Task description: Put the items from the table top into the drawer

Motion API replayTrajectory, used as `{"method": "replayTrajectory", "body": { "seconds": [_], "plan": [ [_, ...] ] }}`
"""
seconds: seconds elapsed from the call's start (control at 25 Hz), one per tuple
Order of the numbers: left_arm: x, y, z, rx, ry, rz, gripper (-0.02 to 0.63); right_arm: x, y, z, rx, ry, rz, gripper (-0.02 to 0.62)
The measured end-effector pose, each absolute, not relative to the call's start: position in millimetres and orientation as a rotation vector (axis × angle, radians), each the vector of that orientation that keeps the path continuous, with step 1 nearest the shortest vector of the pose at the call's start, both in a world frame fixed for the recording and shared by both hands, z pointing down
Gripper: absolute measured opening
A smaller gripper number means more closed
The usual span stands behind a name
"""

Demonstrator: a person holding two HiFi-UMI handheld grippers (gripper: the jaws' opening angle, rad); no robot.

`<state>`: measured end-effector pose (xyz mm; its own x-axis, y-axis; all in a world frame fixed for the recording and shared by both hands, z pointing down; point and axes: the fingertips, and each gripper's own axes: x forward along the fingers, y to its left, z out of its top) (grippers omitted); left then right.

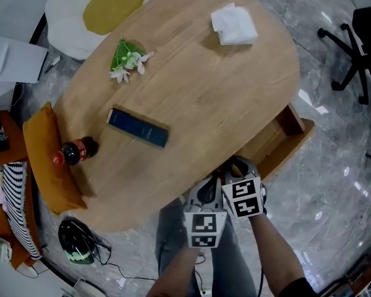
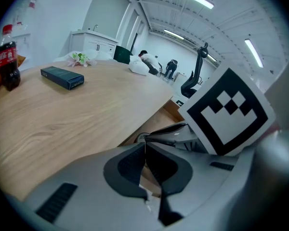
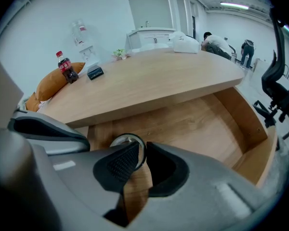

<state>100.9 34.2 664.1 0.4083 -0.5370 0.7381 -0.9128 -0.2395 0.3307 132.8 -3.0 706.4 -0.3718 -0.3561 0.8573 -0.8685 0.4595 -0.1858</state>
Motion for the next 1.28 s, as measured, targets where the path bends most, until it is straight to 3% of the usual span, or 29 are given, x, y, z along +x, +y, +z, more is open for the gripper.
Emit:
{"method": "replayTrajectory", "body": {
  "seconds": [1.28],
  "plan": [
    [89.9, 39.1, 679.2, 1.802, -1.291, 0.592, 0.011, 116.4, -8.1, 737.5, 0.927, -1.902, 0.88, 0.066]
  ]
}}
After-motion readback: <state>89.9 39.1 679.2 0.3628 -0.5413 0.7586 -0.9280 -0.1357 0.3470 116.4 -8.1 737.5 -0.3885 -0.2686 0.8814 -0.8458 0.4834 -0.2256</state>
